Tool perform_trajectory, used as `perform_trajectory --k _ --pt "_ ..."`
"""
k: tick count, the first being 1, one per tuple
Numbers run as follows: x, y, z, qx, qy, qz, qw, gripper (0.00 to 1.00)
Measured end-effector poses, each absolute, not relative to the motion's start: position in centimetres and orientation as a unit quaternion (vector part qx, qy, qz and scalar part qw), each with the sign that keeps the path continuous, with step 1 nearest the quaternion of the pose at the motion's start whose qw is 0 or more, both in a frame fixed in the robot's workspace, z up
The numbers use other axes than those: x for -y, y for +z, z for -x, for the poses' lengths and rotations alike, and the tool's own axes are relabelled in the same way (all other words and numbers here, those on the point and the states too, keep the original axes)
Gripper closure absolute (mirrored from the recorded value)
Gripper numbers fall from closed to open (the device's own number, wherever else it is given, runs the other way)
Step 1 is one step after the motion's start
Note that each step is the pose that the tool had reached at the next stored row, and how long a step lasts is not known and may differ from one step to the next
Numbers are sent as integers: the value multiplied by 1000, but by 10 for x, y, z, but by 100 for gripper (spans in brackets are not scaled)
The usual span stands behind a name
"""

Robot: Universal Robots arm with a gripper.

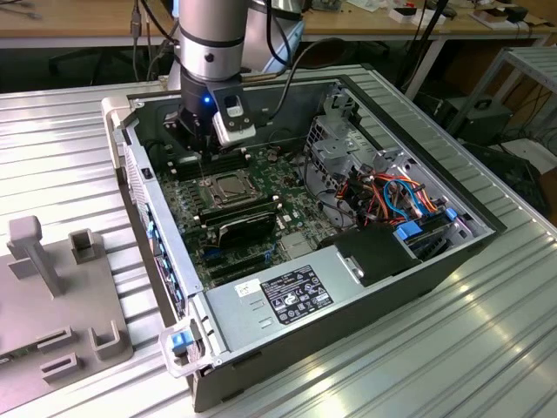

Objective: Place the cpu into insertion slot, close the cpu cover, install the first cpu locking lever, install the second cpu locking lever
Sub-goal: 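Install the first cpu locking lever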

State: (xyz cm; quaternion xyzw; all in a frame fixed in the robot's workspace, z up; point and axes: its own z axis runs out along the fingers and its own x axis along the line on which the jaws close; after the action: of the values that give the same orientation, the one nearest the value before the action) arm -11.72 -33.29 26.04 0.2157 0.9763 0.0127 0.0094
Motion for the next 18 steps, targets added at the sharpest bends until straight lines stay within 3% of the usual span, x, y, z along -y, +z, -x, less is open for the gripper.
perform_trajectory --k 18 --pt "329 255 132 -996 15 -83 7 89"
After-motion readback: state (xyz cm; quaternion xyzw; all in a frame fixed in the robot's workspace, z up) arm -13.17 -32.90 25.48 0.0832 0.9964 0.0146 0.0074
